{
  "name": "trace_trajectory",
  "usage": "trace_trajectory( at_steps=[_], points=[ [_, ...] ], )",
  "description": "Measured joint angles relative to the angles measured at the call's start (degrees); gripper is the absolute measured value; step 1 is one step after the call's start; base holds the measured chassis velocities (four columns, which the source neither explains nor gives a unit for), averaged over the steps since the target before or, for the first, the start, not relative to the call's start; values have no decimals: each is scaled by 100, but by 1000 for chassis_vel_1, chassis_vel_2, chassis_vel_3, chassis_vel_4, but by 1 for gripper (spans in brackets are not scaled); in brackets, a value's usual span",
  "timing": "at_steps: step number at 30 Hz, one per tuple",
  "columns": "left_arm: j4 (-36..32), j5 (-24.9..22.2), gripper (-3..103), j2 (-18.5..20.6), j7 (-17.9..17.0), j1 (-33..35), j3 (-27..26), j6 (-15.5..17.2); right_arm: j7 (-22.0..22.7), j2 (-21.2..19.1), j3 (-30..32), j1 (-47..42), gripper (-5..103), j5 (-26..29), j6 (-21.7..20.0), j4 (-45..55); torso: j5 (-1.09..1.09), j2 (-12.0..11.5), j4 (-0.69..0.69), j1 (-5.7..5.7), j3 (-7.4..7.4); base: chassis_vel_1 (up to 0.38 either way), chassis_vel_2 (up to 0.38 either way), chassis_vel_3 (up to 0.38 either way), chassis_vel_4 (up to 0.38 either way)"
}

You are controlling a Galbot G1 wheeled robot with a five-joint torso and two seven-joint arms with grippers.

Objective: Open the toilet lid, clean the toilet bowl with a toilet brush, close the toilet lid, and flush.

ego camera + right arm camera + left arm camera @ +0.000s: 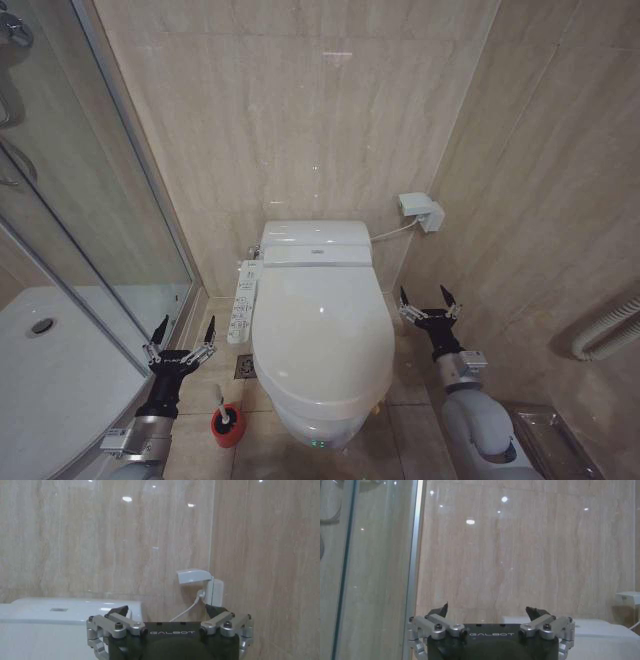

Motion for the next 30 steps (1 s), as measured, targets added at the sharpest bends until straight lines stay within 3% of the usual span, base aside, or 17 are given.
trace_trajectory(
  at_steps=[30],
  points=[
    [0,0,100,0,0,0,0,0,5,5,7,-5,100,-1,2,3,-1,0,0,0,0,0,0,0,0]
  ],
)
